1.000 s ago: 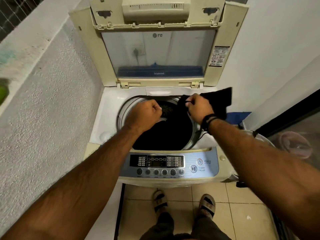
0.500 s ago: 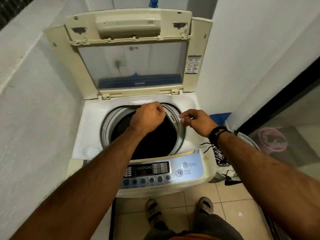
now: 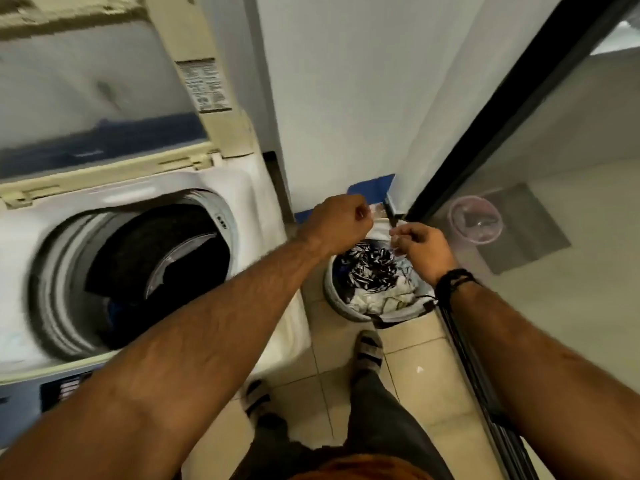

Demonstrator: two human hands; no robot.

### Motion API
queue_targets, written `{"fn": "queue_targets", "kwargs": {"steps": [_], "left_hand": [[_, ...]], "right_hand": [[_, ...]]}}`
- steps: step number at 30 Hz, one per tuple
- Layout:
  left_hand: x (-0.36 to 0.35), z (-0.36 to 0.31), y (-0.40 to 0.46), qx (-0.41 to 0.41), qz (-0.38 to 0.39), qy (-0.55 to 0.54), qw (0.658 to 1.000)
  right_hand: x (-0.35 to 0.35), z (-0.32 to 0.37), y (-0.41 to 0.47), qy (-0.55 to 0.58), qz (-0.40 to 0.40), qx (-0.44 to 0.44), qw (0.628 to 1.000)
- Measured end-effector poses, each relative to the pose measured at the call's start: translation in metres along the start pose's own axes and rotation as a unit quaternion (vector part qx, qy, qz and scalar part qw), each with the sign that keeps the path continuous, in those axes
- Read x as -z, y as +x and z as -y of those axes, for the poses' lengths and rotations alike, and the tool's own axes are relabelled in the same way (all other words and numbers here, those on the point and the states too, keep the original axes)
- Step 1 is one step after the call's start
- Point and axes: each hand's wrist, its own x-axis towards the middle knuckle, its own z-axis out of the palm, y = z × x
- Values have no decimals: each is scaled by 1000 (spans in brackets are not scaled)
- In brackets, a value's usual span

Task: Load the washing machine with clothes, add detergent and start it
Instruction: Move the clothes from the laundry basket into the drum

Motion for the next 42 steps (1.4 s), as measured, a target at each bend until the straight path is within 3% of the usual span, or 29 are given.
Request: {"fn": "queue_targets", "kwargs": {"steps": [5, 9, 17, 21, 24, 31, 36, 42], "left_hand": [[-81, 2, 55, 66, 70, 3, 995], [-159, 43, 88, 125, 182, 55, 974], [-303, 146, 143, 96, 342, 244, 903], [-362, 169, 189, 37, 354, 296, 886], [-405, 186, 223, 25, 370, 310, 876], [-476, 234, 233, 84, 380, 315, 866], [-479, 243, 221, 32, 319, 312, 895], [-430, 236, 226, 97, 297, 226, 923]], "right_hand": [[33, -95, 40, -1, 28, -98, 995], [30, -161, 73, -5, 56, -164, 985], [-27, -296, 153, 19, 71, -253, 965], [-55, -363, 198, 7, 62, -291, 955], [-72, -409, 228, -64, 82, -301, 948], [-120, -480, 255, -185, 137, -323, 918], [-125, -492, 256, -256, 96, -286, 919], [-90, -441, 268, -305, 133, -241, 912]]}}
